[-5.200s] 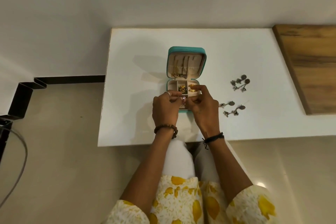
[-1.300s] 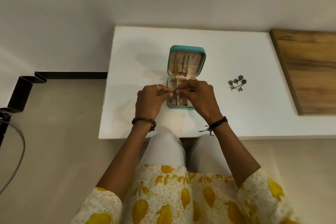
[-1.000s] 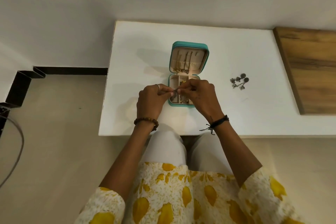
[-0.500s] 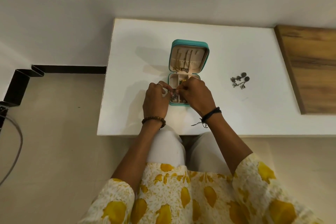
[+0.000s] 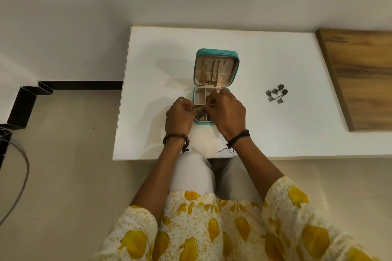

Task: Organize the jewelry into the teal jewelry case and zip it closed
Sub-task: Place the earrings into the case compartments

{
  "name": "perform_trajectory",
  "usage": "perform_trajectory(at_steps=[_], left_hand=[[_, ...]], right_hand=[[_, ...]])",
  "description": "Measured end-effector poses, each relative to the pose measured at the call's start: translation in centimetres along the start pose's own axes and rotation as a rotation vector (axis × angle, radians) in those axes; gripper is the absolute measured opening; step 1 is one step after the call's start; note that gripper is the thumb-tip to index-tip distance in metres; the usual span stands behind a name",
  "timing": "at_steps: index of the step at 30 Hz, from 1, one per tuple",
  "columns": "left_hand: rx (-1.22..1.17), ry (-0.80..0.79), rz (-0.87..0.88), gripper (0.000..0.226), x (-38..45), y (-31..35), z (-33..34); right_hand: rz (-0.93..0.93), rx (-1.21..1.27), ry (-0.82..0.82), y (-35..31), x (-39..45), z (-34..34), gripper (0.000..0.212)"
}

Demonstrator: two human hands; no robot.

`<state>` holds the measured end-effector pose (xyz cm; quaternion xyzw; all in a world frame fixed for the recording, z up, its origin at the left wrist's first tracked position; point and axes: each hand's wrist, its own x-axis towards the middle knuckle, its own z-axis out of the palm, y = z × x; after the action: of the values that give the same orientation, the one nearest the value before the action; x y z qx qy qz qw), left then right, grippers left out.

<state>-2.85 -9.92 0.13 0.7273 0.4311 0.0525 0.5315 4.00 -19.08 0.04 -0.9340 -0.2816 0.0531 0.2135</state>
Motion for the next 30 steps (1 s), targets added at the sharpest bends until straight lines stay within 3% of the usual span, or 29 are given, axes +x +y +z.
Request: perform_trajectory(at_steps=[6, 11, 17, 24, 30], left_hand=[[-0.004, 0.074, 0.025, 0.006, -1.4, -0.4, -1.0], [0.049, -0.052, 0.104, 0.002, -3.6, 0.9, -0.4], [-0.083, -0.263, 0.168, 0.019, -5.2, 5.2, 6.1], [-0.044, -0.294, 0.282, 0.005, -1.5, 8.9, 13.7], [0.115, -0.284, 0.358, 0.022, 3.0, 10.0, 18.0]], right_hand=[[0.226, 0.487, -0.007, 0.8, -1.1, -1.5, 0.013], [0.295, 0.648, 0.023, 2.1, -3.9, -3.4, 0.009], [0.352, 0.662, 0.172, 5.5, -5.0, -6.3, 0.008], [0.469, 0.643, 0.352, 12.9, -2.3, -8.4, 0.008], [0.523, 0.584, 0.355, 17.1, 0.8, -6.6, 0.018]])
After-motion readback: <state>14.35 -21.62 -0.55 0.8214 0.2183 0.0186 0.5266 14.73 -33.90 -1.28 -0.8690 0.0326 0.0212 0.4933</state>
